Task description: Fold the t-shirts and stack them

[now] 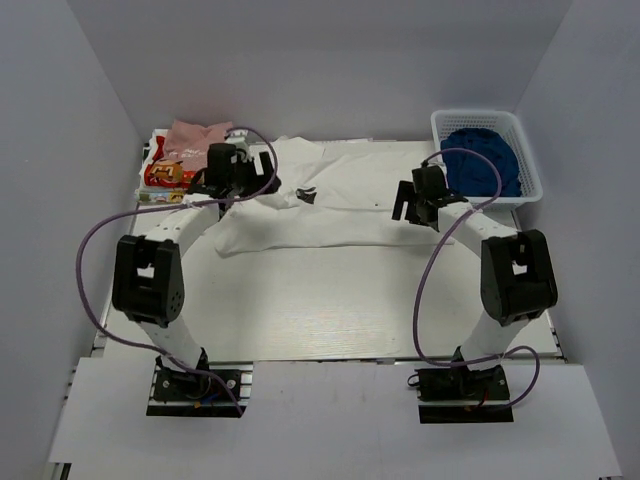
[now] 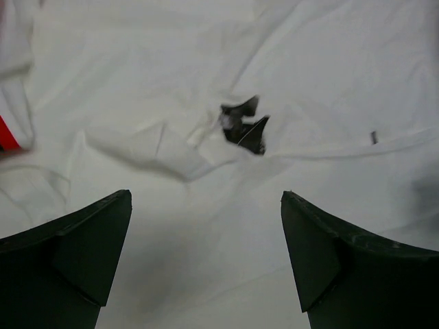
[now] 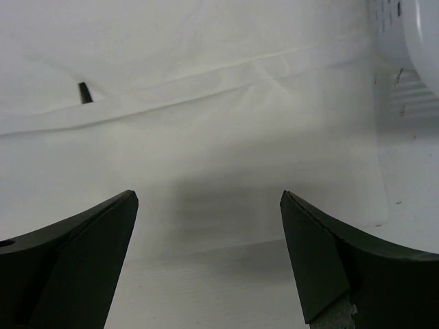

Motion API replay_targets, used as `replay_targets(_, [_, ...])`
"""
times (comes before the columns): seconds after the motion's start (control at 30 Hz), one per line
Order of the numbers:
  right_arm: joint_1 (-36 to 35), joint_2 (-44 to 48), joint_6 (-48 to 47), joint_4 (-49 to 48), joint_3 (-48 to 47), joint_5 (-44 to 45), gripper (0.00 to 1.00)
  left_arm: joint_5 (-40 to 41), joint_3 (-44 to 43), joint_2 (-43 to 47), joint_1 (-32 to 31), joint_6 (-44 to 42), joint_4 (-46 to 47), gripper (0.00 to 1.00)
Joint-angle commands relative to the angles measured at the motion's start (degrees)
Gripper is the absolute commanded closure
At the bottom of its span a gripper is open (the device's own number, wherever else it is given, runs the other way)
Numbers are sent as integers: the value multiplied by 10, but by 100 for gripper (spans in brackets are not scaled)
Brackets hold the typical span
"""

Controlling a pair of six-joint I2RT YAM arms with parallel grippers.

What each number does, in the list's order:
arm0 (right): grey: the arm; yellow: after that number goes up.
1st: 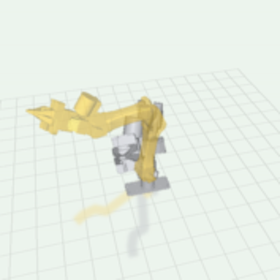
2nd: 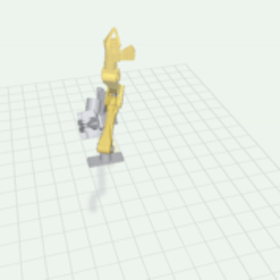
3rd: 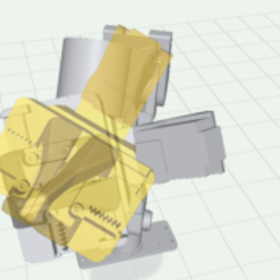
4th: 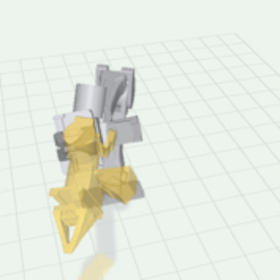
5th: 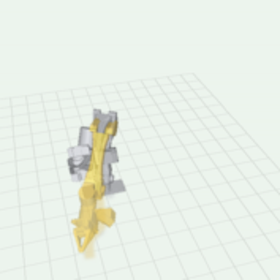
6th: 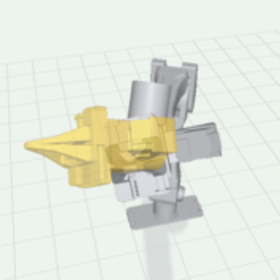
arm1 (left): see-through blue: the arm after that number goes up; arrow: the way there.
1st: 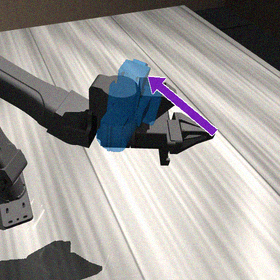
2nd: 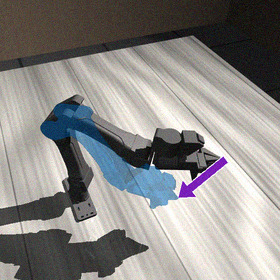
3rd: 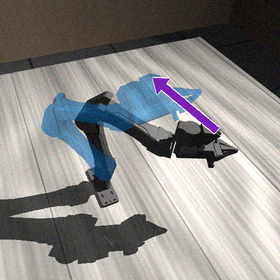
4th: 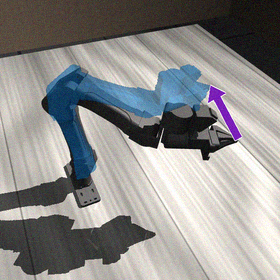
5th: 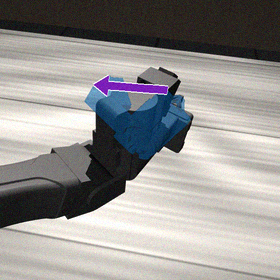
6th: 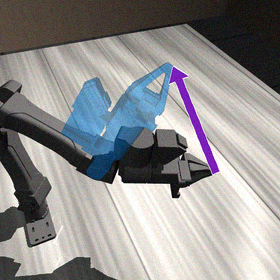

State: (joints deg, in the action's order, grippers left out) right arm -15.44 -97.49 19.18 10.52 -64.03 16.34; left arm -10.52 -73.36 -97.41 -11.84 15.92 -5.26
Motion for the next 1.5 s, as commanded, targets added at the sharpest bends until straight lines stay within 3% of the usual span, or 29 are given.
replay_targets(0.0, [13, -47, -19, -6, -21, -4, 10, 18, 38, -49, -2, 21, -23, 0])
replay_targets(0.2, [17, -110, -29, -14, -54, -92, 10, 48, 69, -89, -2, 43, -54, 0])
replay_targets(0.4, [18, -73, 41, -38, 61, -140, 10, 53, 170, -62, -2, 96, -64, 0])
replay_targets(0.5, [11, -30, 76, -35, 138, -182, 10, 69, 249, 4, -8, 149, -78, 0])
replay_targets(0.6, [8, 94, 118, -64, 287, -191, 10, 97, 327, 90, -15, 213, -134, 0])
replay_targets(0.7, [4, 211, 136, -23, 355, -182, 10, 120, 371, 152, -9, 245, -231, 0])
replay_targets(0.8, [-1, 316, 113, 26, 377, -191, 10, 91, 386, 242, -15, 271, -302, 0])
replay_targets(0.87, [-6, 382, 85, 63, 367, -198, 10, 14, 397, 317, -15, 246, -283, 0])
replay_targets(0.97, [-13, 446, 50, 85, 342, -166, 10, -29, 387, 372, -20, 192, -257, 0])
replay_targets(1.07, [-12, 472, 20, 74, 314, -106, 10, -48, 353, 359, -21, 160, -245, 0])
replay_targets(1.23, [-12, 459, 17, 36, 291, -114, 10, -78, 315, 247, -36, 131, -224, 0])
replay_targets(1.47, [-9, 414, 15, 22, 277, -121, 10, -100, 307, 185, -63, 125, -181, 0])
